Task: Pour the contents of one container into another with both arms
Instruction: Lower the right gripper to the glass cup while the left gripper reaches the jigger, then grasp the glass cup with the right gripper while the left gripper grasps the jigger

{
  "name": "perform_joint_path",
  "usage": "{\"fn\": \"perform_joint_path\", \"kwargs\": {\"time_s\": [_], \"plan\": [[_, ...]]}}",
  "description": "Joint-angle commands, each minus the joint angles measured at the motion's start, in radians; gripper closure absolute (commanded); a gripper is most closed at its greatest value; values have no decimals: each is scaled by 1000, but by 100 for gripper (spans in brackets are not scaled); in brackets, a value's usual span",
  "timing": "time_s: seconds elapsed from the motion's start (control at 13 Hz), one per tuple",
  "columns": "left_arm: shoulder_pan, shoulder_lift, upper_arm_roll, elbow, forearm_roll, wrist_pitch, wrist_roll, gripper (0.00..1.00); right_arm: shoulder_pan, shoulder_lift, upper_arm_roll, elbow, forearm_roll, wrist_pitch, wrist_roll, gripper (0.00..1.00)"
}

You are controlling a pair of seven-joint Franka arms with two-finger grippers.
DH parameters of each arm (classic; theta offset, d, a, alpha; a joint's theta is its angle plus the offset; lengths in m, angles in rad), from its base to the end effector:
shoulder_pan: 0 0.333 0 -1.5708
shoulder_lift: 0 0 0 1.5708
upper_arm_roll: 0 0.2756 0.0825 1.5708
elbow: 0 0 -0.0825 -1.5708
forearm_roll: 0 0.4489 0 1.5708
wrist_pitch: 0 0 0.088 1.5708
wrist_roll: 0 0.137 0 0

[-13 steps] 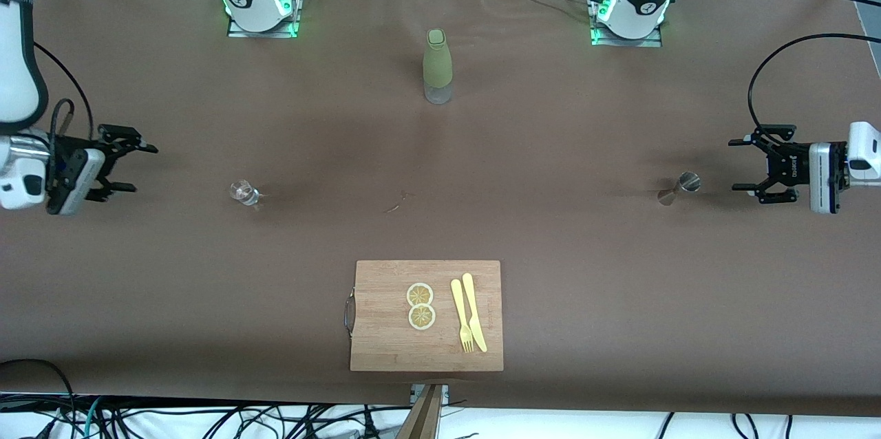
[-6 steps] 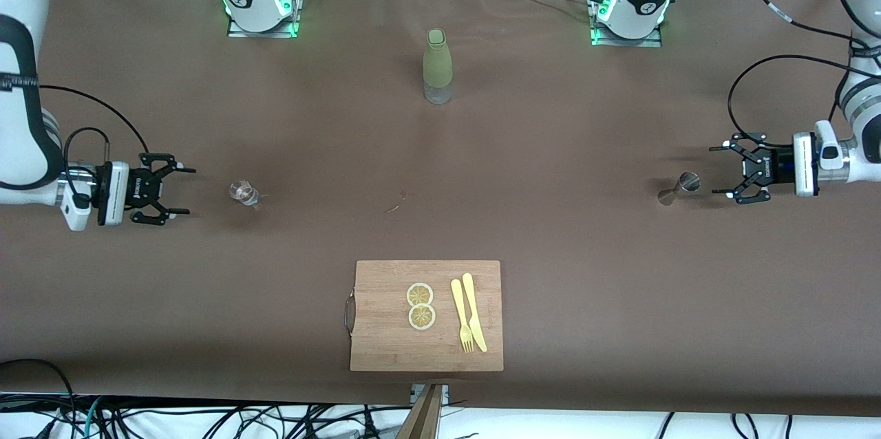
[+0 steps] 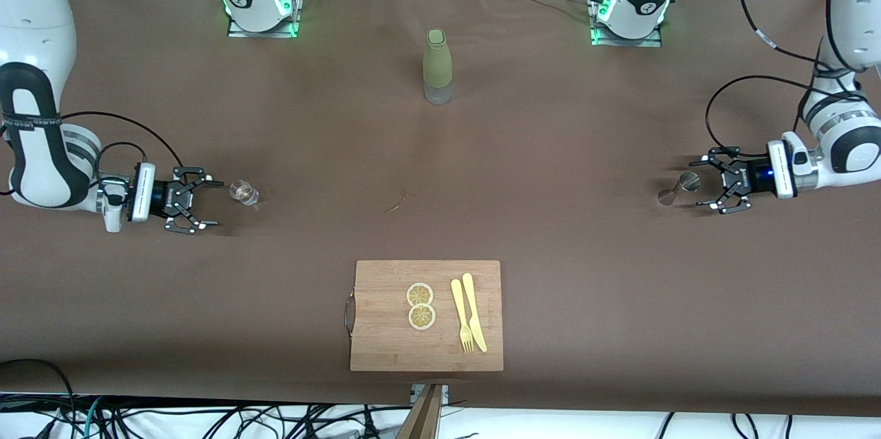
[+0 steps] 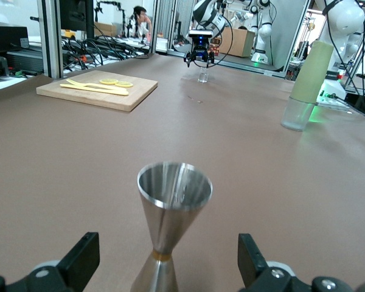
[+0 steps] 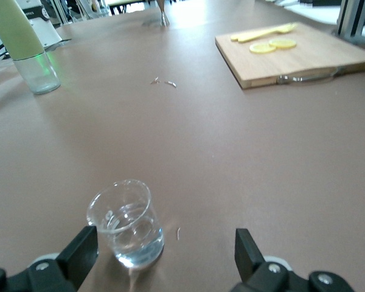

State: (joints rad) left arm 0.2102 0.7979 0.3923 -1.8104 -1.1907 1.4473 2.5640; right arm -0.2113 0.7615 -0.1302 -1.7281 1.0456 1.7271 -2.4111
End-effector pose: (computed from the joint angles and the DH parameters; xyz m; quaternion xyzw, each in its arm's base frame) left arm 0.5148 0.2131 0.0284 0.6443 -0.5072 0.3885 0.4204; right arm 0.6020 -0.1069 0.0400 -0.6414 -0.5821 -0.3190 0.3848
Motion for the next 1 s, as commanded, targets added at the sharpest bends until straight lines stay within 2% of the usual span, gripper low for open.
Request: {"fn": "perform_joint_path", "kwargs": {"time_s": [0.0,0.38,0.62,0.69,0.77,0.92], "plan": [[-9,49,7,5,-61,-4,131,0,-10,7,6,-14,33,-43,-103,0],[-26,60,-7,8,-67,-8,147,0,-10,73,9,-30,34,-72,-172,0],[-31,72,-10,8,-70,-22,166,0,-10,81,53,-30,37,-63,-175,1],[-31,75,-10,8,-75,-25,176,6,-8,82,63,-30,56,-61,-175,1],[-31,78,-10,8,-75,-27,188,16,-8,85,64,-30,74,-63,-175,1],[-29,80,-7,8,-76,-42,205,26,-8,93,67,-34,74,-63,-177,1]]}}
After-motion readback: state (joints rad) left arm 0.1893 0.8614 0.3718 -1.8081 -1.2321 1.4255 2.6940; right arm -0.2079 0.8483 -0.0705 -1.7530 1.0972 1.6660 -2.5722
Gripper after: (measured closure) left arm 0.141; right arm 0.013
